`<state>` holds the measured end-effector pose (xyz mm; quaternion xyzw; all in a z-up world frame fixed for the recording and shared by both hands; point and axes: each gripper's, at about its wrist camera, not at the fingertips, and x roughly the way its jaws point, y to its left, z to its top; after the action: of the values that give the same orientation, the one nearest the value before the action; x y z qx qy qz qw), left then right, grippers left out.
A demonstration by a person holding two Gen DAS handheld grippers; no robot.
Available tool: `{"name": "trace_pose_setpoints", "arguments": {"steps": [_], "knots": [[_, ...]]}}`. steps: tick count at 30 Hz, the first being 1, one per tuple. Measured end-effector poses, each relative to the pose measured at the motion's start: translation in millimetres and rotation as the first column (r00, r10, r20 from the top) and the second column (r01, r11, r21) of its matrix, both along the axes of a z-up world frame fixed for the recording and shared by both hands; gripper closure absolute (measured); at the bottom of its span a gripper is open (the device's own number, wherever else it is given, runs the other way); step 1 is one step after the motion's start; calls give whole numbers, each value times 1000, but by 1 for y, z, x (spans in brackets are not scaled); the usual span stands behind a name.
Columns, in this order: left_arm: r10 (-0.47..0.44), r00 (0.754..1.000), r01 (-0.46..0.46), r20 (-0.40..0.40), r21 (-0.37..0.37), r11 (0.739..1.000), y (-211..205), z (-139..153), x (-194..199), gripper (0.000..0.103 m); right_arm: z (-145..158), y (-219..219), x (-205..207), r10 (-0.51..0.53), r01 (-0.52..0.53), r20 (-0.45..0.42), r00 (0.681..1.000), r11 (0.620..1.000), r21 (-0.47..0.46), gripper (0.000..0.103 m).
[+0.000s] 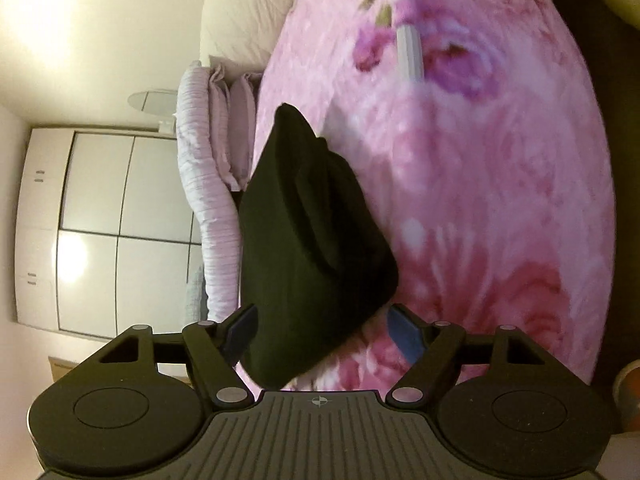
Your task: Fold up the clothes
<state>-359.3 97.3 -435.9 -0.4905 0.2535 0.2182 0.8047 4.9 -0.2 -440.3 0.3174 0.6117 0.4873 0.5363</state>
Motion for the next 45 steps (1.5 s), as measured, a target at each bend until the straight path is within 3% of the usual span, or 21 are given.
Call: {"name": "trace_pose_setpoints", "arguments": {"steps": [1,2,5,9,13,15,17,21,22,23,26,31,36,38,40,41,42,45], "knots": [[2,1000,-2,1,-2,1000,0,0,0,77,-2,6,1,-10,10,7,1000,1000,-11,36],[1,1000,-1,2,-2,1000,1,0,0,77,-2,11,2,-19,19,33,999,1000,-18,71],[0,1000,0,5,-3,1000,3,1,-2,77,4,18,9,-34,37,122,992,999,-26,78],[8,1000,-7,18,-14,1000,4,-1,-4,77,14,23,26,-17,25,256,967,999,-29,78],[15,999,-14,34,-20,1000,2,-4,-3,76,12,11,26,-35,40,173,984,999,-26,56],[15,999,-14,42,-21,1000,2,-4,-2,76,16,1,13,-40,43,155,987,999,-16,53],[15,999,-14,49,-24,1000,3,-4,-1,76,16,2,-1,-17,17,115,993,1000,2,40],[24,997,-22,68,-40,999,5,-4,0,76,9,18,-15,-16,17,96,995,1000,-14,40],[34,996,-31,78,-48,998,6,-3,-1,75,8,22,-14,-36,38,120,992,999,-13,41],[48,995,-43,89,-57,997,7,-3,-2,74,11,25,-11,-53,58,162,985,998,-29,52],[98,986,-85,136,-92,992,14,-4,1,70,15,32,-6,-25,37,207,978,998,-57,53],[195,946,-138,259,-220,966,28,-16,14,66,8,26,-4,-19,28,172,985,998,-52,50],[291,911,-212,292,-272,939,42,-26,28,64,13,26,1,-1,15,177,984,997,-73,48],[298,909,-217,292,-280,935,46,-30,37,64,14,24,0,9,6,186,983,997,-77,48],[291,909,-207,297,-286,936,49,-35,45,67,15,24,-2,15,0,191,982,997,-78,48],[276,909,-193,311,-274,942,49,-36,48,79,16,24,-3,19,-4,193,981,997,-79,48],[259,911,-180,322,-256,950,49,-36,50,97,17,24,-3,24,-8,200,980,997,-81,48],[194,920,-143,341,-169,975,53,-28,50,100,25,24,-3,27,-2,276,961,996,-87,49]]}}
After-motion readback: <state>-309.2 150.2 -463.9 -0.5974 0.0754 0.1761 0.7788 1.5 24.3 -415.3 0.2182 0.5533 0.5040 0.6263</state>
